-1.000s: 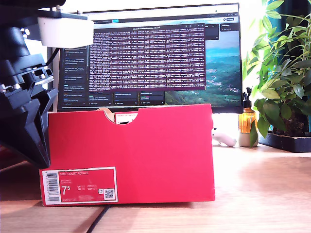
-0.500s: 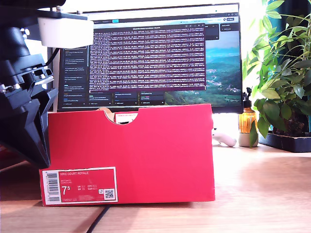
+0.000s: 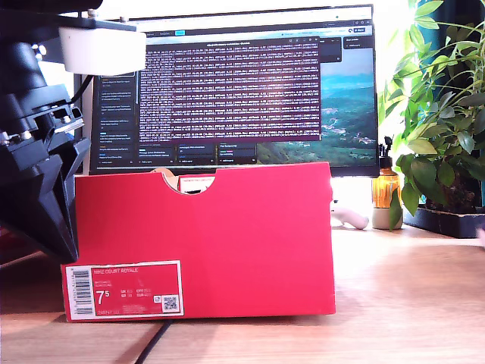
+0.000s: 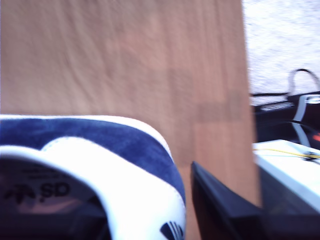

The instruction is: Pack the blue shoes by picking the first shoe and placing it inside the red shoebox, left side, then picking and rotating the second shoe and placing it in the shoebox

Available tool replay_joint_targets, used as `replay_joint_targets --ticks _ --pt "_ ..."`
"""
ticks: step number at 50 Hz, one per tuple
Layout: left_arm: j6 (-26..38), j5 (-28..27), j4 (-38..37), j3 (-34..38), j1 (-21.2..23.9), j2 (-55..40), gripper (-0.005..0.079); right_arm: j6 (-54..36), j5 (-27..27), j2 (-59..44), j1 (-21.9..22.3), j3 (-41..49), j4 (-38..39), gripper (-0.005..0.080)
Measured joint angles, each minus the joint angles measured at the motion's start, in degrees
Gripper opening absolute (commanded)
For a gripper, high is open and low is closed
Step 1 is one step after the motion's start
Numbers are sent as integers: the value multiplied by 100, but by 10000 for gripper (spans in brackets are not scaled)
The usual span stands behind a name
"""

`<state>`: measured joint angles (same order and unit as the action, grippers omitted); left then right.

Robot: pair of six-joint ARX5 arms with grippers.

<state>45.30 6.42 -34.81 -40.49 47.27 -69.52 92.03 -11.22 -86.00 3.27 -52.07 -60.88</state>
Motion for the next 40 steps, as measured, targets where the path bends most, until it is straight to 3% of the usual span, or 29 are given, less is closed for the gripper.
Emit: replay_joint_targets --ticks 16,25,27,28,33,34,40 --pt "0 0 0 0 0 0 -18 -1032 -260 413 -66 -225 -1189 -13" --pt "0 0 0 0 0 0 -18 -2817 -505 798 -79 -756 -1252 -13" --pt "0 0 0 0 0 0 -18 -2850 -525 855 -79 -944 -1250 -13" --pt "0 0 -2 0 0 0 -18 -3390 -535 876 -79 -1049 -1252 -13" --pt "0 0 -2 0 0 0 -18 -4179 -568 942 -79 -1502 -1255 -13" --pt "0 0 0 0 0 0 -18 -4795 -573 946 -79 -1576 -1252 -13" --pt "0 0 0 0 0 0 -18 -6004 -518 949 -79 -1961 -1270 -13"
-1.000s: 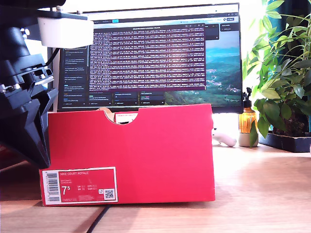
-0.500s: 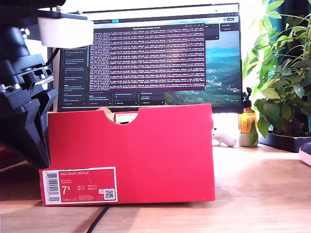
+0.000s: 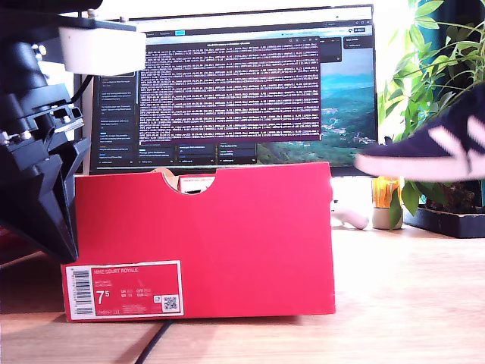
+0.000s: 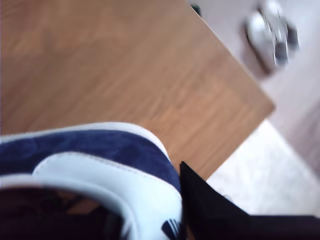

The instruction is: Pack the blue shoes by picking the first shoe and placing it inside the red shoebox, left side, then picking and rotating the second shoe and placing it in the shoebox

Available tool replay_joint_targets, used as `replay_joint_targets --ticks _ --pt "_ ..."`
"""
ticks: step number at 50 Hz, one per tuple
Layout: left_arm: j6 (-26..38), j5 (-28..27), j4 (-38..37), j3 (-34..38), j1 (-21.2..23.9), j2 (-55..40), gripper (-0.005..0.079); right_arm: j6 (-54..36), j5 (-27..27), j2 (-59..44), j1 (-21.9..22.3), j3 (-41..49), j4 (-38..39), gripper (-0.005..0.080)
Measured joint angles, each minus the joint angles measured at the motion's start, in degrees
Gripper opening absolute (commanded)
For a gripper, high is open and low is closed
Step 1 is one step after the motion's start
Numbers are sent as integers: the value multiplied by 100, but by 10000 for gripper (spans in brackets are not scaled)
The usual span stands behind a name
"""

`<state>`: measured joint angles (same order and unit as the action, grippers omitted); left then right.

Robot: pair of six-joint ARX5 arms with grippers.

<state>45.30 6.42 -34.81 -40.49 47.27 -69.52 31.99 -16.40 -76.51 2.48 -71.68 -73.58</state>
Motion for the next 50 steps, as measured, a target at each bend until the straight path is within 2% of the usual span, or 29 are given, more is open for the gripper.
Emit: replay_joint_targets --ticks 2,10,19,24,32,41,50 --pt "0 0 0 0 0 0 -18 -133 79 0 0 -87 55 -13" --pt "0 0 0 0 0 0 -18 -1593 520 0 0 -557 595 -13" --pt "0 0 0 0 0 0 -18 -2916 1639 0 -48 -960 1080 -13" --pt "0 0 0 0 0 0 -18 -3053 2210 2 -142 -986 1296 -13" --pt "0 2 0 0 0 0 -18 -3381 2983 0 -201 -986 2304 -13" --pt "0 0 0 0 0 0 -18 -4739 3401 2 -389 -986 2973 -13" --pt "0 -17 0 0 0 0 -18 -5670 3515 0 -892 -986 3571 -13"
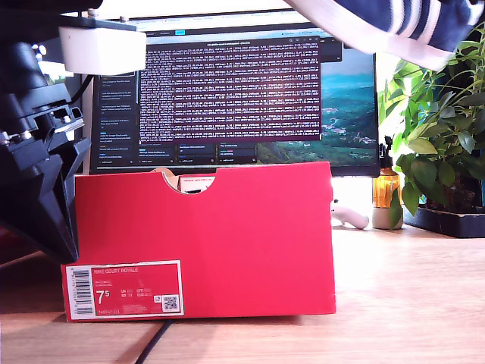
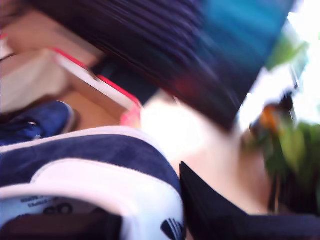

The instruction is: Pack the blue shoes by picking the first shoe and placing it inside the red shoebox, left side, then picking and rotating the second shoe and placing it in the shoebox

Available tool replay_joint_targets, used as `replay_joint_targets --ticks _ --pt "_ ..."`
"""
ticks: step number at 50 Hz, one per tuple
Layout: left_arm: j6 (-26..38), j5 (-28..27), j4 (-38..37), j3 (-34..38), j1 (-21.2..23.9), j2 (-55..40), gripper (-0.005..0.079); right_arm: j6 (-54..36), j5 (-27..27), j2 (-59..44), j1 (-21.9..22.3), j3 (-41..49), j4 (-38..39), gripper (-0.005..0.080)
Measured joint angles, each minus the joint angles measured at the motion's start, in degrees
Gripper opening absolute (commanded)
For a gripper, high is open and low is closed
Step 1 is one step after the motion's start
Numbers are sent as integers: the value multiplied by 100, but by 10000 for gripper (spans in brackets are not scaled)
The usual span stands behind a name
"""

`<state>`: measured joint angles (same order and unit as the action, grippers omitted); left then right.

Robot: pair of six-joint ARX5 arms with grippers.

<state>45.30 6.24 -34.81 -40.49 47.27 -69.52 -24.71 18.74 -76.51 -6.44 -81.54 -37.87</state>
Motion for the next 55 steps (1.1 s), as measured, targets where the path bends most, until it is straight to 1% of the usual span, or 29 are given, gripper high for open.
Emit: replay_joint_targets --ticks 9,16,22,31,36,45,55 --pt "0 -61 0 0 0 0 -18 -662 22 -2 -485 0 901 -13" --pt "0 -210 2 0 0 0 -18 -824 37 -140 -765 -2 1445 -13" --pt "0 -236 -2 0 0 0 -18 -933 39 -538 -940 -11 1790 -13" --pt "4 -208 -2 0 0 0 -18 -1349 9 -1296 -1134 -11 2076 -13" --pt "33 -122 0 0 0 0 -18 -1401 -11 -1620 -1189 -11 2280 -13" --pt "144 22 -2 0 0 0 -18 -1574 -11 -1945 -1294 -11 2420 -13" --pt "144 37 0 0 0 0 -18 -1908 -9 -2328 -1512 -11 2500 -13"
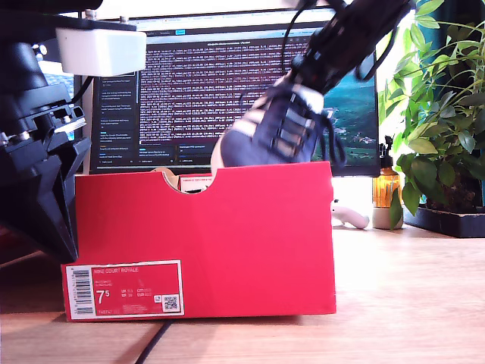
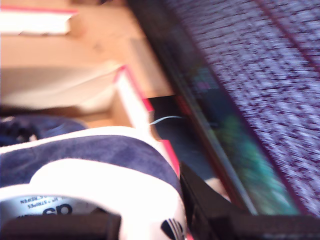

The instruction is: Pack the blue shoes by picking the first shoe and placing it inside the red shoebox, left side, then picking and rotating the second shoe and placing it in the shoebox

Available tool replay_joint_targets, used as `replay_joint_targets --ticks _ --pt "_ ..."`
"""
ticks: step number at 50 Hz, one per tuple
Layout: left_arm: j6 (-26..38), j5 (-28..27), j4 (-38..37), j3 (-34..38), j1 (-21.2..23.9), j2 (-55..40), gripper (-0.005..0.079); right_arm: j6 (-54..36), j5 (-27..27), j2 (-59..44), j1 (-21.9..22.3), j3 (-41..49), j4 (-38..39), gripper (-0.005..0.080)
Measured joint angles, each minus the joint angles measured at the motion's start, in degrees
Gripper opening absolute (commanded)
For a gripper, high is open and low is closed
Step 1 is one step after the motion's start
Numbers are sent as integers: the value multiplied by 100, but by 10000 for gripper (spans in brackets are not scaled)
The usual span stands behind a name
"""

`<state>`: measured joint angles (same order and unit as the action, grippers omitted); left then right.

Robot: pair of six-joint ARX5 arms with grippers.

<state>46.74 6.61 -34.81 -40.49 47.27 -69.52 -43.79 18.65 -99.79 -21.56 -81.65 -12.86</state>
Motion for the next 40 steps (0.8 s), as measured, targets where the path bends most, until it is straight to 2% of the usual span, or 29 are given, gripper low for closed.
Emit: replay_joint_targets --ticks 14,26,40 --pt "26 146 9 0 0 0 -18 -431 -2 -461 -227 0 -20 -13" --pt "109 291 4 0 0 0 -18 -887 -273 -566 -216 -4 -621 -13" --pt "120 291 11 0 0 0 -18 -1012 -337 -599 -262 -63 -809 -9"
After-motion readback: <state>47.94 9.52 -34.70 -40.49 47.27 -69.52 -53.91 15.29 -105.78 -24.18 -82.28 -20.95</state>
